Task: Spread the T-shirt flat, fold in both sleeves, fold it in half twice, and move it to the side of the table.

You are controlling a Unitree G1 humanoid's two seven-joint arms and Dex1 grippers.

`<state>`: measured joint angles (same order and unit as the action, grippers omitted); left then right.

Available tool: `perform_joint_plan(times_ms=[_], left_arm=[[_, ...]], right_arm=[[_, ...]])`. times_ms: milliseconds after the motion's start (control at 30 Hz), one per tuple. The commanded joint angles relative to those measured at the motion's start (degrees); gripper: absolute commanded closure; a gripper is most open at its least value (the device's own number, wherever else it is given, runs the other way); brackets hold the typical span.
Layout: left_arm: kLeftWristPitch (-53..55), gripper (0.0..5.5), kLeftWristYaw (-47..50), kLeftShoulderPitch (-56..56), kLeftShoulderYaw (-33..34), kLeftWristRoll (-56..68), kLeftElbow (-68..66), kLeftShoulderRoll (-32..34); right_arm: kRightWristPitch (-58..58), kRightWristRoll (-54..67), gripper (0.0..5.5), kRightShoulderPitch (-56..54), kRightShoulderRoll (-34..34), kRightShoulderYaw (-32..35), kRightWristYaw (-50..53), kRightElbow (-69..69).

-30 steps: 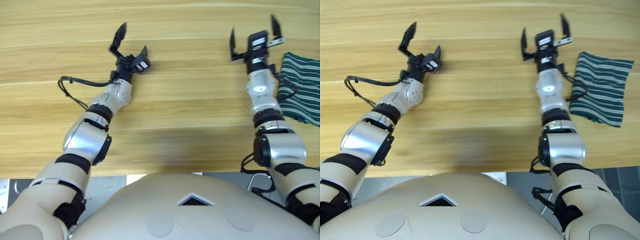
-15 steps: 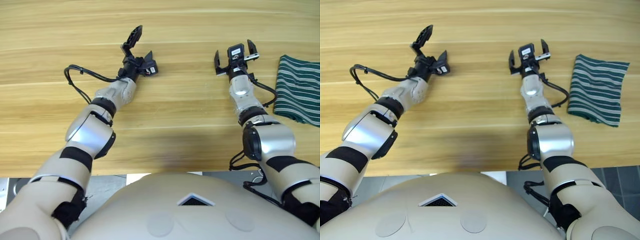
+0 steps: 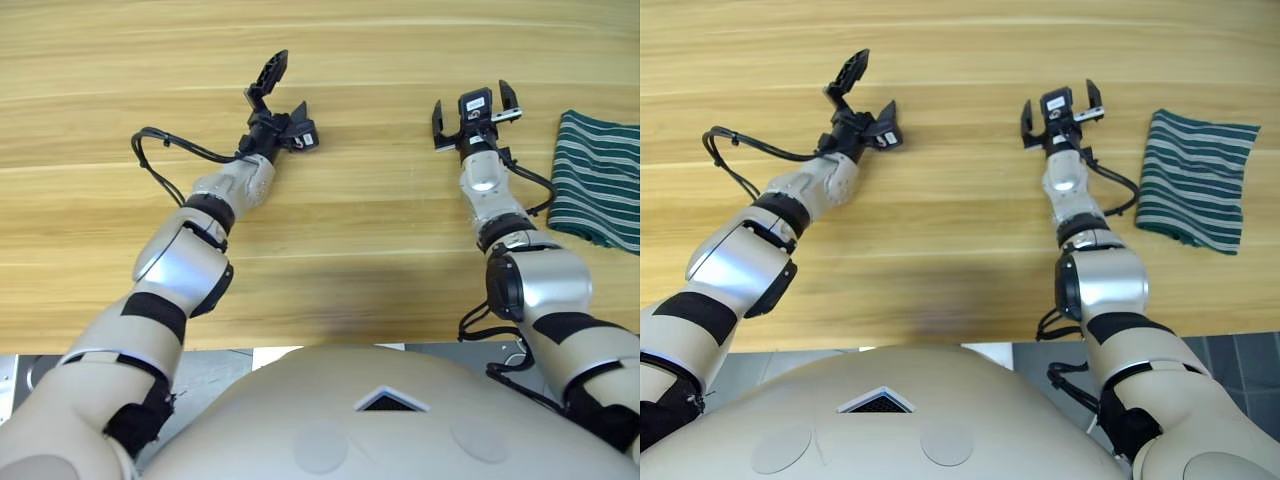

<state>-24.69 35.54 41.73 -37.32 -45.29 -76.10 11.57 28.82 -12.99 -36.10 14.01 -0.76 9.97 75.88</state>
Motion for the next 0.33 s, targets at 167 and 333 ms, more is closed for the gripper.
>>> perform_joint_plan(times_ms=[167,333], left_arm=[[0.9,0.11,-5.0,-3.3,-1.4,-1.1,-2.7,-2.2],[1.3,0.11,-6.3,-2.1,-1.7,-1.1,-2.9,-3.2]], right_arm=[[-1.8,-0.3,0.10,0.5,0.6,0.4,-0.2,1.0],[-2.0,-0.1,0.10,0.7,1.6,0.9,0.1,1.0]])
